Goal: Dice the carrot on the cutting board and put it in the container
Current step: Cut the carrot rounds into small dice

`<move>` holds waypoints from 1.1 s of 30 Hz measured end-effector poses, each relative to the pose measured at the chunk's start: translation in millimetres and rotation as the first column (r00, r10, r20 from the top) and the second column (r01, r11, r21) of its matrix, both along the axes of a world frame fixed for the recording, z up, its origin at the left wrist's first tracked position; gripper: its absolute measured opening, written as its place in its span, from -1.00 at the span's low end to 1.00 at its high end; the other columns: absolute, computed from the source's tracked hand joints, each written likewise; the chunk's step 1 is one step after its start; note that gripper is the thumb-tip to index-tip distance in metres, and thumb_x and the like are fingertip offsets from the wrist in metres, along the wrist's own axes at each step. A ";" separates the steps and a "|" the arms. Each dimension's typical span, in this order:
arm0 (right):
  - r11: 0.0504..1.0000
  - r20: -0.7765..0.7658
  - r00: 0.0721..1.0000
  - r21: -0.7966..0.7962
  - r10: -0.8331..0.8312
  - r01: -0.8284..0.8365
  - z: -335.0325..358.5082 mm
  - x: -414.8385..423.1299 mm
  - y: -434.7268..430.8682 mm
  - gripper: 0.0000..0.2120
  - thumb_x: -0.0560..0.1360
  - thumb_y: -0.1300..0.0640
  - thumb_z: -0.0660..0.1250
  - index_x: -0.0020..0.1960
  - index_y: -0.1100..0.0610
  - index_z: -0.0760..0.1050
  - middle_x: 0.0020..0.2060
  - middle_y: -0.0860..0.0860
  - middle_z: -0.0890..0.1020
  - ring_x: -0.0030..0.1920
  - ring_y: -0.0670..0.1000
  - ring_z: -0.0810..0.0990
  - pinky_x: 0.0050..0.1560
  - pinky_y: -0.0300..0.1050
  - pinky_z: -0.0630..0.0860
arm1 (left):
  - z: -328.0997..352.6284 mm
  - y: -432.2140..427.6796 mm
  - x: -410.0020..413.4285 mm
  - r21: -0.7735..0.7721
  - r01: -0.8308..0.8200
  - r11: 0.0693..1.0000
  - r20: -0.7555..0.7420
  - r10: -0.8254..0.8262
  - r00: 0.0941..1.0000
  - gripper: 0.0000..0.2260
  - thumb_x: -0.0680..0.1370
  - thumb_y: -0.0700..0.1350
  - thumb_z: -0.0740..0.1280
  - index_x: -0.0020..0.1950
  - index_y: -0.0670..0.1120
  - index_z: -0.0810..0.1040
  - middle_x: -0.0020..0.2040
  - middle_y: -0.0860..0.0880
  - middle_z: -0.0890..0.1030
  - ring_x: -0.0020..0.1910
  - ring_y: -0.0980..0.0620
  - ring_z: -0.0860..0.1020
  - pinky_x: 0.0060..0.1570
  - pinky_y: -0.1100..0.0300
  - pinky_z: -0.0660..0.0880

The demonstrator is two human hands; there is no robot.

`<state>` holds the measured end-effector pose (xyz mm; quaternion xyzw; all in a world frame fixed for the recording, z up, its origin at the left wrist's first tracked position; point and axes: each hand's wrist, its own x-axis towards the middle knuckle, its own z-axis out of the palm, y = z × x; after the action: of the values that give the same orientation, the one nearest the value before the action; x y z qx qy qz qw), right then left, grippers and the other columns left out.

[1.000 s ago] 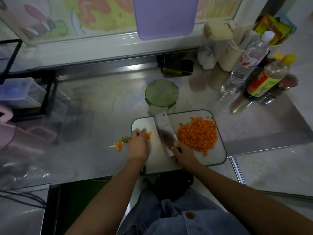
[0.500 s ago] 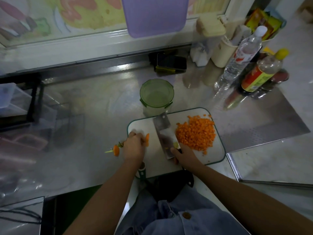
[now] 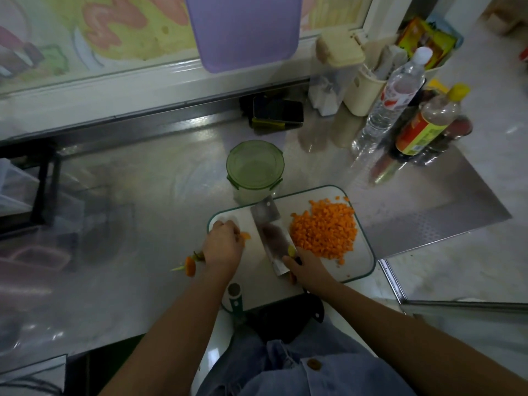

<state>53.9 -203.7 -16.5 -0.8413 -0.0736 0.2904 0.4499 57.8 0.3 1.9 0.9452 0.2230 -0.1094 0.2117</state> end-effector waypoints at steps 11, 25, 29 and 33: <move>1.000 -0.012 1.000 -0.012 0.002 -0.002 -0.8 0.2 0.0 -0.79 0.60 0.16 0.20 -0.20 0.19 0.35 -0.50 0.01 0.48 -0.53 -0.21 0.46 -0.42 -0.36 0.35 | 3.8 -4.4 -3.7 -0.003 0.128 0.992 0.051 -0.127 0.991 -0.73 0.54 -0.15 0.28 0.23 -0.03 0.56 0.14 -0.13 0.46 0.02 -0.16 0.54 0.00 0.03 0.48; 0.999 -0.030 0.999 -0.029 0.015 -0.016 2.4 1.1 0.9 -0.79 0.61 0.15 0.19 -0.21 0.13 0.36 -0.48 0.00 0.49 -0.51 -0.21 0.47 -0.41 -0.37 0.37 | 10.2 -8.4 -8.6 -0.199 -0.283 0.938 -0.005 0.287 0.958 -0.76 0.52 0.01 0.35 -0.27 -0.08 0.63 -0.31 -0.03 0.62 -0.22 -0.09 0.61 -0.26 0.14 0.50; 0.998 -0.027 0.999 -0.045 0.036 -0.037 1.5 2.1 0.5 -0.80 0.61 0.13 0.18 -0.01 0.25 0.48 -0.45 0.00 0.51 -0.39 -0.05 0.54 -0.32 -0.21 0.44 | 11.9 -15.5 -14.3 -0.255 -0.397 0.882 -0.063 0.395 0.917 -0.79 0.51 0.03 0.39 -0.11 -0.10 0.70 -0.20 -0.06 0.67 -0.16 -0.07 0.62 -0.26 0.22 0.41; 0.998 -0.032 0.999 -0.050 0.040 -0.041 3.1 2.5 0.6 -0.82 0.62 0.13 0.18 -0.05 0.22 0.48 -0.46 -0.02 0.50 -0.43 -0.11 0.50 -0.38 -0.31 0.40 | 9.1 -17.8 -15.0 -0.257 -0.466 0.847 -0.080 0.462 0.883 -0.73 0.49 0.07 0.40 -0.15 -0.14 0.69 -0.23 -0.10 0.66 -0.27 -0.06 0.58 -0.27 0.17 0.46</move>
<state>56.4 -203.1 -13.4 -0.8463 -0.0761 0.3142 0.4235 42.8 -17.5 11.0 0.8249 0.4293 -0.0913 0.3564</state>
